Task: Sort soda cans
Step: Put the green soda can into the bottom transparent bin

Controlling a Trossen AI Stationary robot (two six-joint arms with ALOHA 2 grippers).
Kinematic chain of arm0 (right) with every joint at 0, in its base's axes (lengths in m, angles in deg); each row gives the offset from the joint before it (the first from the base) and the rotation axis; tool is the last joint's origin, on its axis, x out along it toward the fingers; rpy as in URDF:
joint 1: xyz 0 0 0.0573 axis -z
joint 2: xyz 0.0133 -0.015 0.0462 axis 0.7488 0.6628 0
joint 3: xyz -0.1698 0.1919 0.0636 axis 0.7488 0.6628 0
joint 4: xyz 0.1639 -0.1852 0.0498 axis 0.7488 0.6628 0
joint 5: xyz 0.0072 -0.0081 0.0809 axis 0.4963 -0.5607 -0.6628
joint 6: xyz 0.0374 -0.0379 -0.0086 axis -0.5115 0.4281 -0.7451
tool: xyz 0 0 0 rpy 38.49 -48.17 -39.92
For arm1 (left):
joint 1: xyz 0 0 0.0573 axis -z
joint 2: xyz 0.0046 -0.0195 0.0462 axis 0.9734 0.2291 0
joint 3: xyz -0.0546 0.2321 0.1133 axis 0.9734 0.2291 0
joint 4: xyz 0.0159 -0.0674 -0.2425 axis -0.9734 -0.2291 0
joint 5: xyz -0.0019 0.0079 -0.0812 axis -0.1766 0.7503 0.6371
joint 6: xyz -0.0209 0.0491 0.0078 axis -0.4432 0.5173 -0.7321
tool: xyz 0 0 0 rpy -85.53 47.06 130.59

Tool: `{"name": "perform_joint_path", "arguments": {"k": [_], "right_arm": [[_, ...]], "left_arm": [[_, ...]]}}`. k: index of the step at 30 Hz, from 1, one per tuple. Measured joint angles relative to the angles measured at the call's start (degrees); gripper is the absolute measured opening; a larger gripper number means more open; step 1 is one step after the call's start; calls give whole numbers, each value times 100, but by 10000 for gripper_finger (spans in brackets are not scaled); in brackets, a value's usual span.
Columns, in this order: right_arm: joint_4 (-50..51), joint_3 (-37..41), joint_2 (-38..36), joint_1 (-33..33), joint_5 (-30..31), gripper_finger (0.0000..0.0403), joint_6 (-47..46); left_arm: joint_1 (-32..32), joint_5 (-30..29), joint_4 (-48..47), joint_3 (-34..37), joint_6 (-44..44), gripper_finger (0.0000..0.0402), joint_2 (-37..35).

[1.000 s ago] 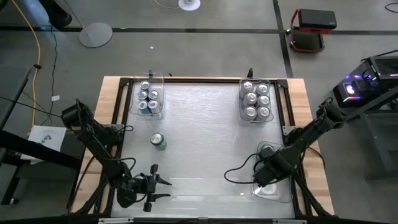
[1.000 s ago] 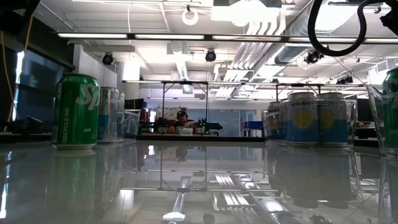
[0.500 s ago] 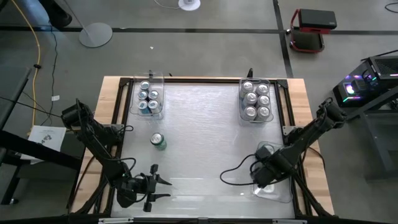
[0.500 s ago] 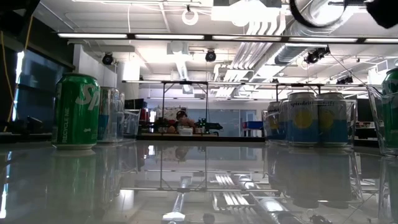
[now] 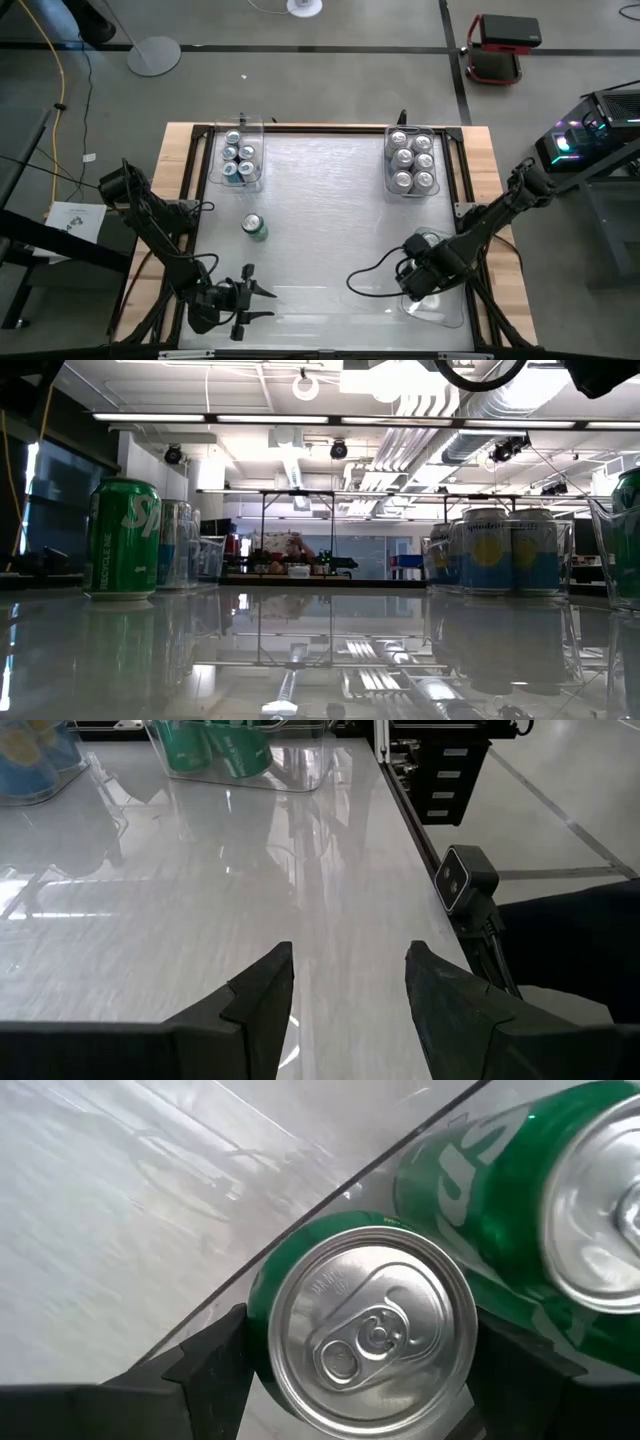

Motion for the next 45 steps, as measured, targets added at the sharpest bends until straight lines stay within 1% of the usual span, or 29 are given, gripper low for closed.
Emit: {"name": "perform_joint_path", "arguments": {"k": [4,10,13,19,22,27,30,36,41,43,45], "right_arm": [[143,-2,4,-131,73,291,-11],[111,-4,34,-583,322,291,-261],[108,-10,130,-777,519,291,-331],[111,-48,430,-1018,671,291,-280],[127,-41,476,-1184,917,291,-304],[411,-99,501,-1460,1500,291,-625],[534,-101,522,-1504,1683,291,-624],[467,-104,620,-1502,1763,291,-298],[458,-122,699,-1506,1792,292,-287],[454,-122,699,-1504,1784,300,-253],[462,-120,708,-1504,1782,317,-234]], "left_arm": [[0,0,0,0,0,174,0],[0,0,0,0,-90,174,0],[0,0,0,0,-90,174,0],[0,-1,0,0,-91,174,0],[-9,-2,0,0,-92,174,0],[-20,-4,0,0,-92,174,0],[-24,-41,0,0,-96,174,0],[-69,-42,0,0,-151,174,0],[-70,-42,0,0,-149,174,0],[-70,-42,0,0,-151,174,0],[-70,-42,0,0,-146,174,0]]}}
